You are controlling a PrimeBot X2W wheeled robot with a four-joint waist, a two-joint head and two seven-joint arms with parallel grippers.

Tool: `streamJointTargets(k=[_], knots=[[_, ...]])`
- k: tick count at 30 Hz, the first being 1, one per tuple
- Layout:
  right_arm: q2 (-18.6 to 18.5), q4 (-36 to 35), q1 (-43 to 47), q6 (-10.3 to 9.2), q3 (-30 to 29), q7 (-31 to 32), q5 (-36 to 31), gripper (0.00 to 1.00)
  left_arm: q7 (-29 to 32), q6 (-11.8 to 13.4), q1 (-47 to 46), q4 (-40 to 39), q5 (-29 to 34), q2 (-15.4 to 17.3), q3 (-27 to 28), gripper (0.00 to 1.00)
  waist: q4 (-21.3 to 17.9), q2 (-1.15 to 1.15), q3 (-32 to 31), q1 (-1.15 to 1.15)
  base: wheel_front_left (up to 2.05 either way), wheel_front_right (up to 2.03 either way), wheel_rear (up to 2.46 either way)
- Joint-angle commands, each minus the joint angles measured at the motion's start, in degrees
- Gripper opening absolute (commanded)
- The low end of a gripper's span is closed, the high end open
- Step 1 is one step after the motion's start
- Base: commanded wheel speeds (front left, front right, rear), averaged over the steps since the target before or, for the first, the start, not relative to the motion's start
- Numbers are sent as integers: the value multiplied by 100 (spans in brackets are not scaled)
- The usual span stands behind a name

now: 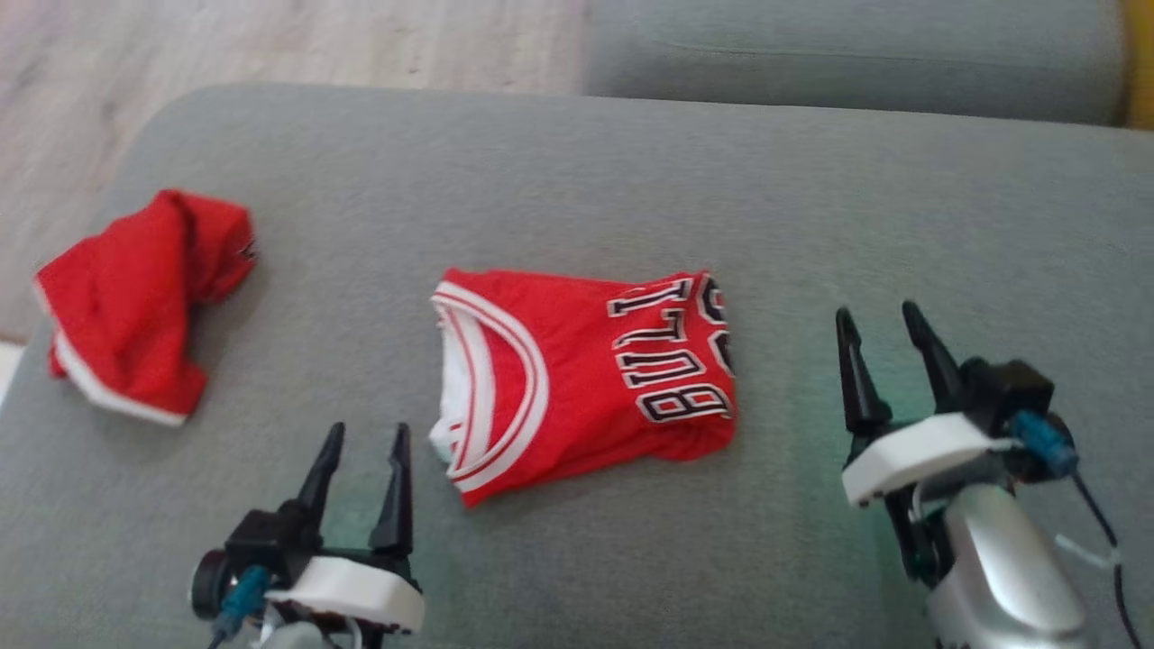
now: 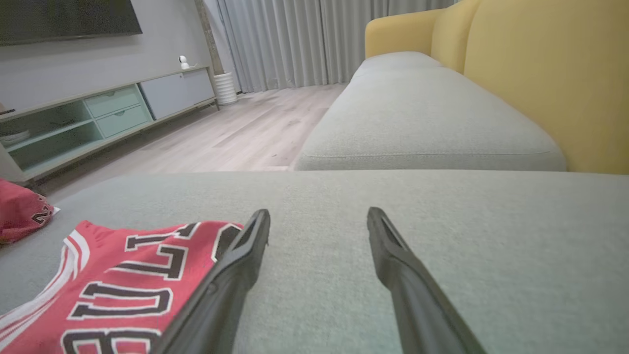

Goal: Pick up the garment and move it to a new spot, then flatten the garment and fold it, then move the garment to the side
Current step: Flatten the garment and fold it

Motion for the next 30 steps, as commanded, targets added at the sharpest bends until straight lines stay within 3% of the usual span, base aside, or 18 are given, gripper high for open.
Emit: streamJointTargets(k=[1, 12, 22, 30], knots=[[88, -240, 17, -5, 110, -63, -90, 100, -55, 44, -101, -222, 62, 14, 279, 100, -269, 0, -85, 0, 0, 0, 0], [88, -205, 829, -5, 254, -63, 69, 100, -55, 187, 545, -473, 197, 14, 419, 100, -695, 0, -363, 0, 0, 0, 0], [88, -252, 879, -5, 302, -63, 95, 100, -55, 286, 619, -574, 123, 14, 332, 100, -789, 0, -367, 0, 0, 0, 0], [88, 213, 534, -5, 1673, -63, -220, 100, -55, 206, 524, -520, 120, 14, 151, 100, -492, 0, -194, 0, 0, 0, 0]])
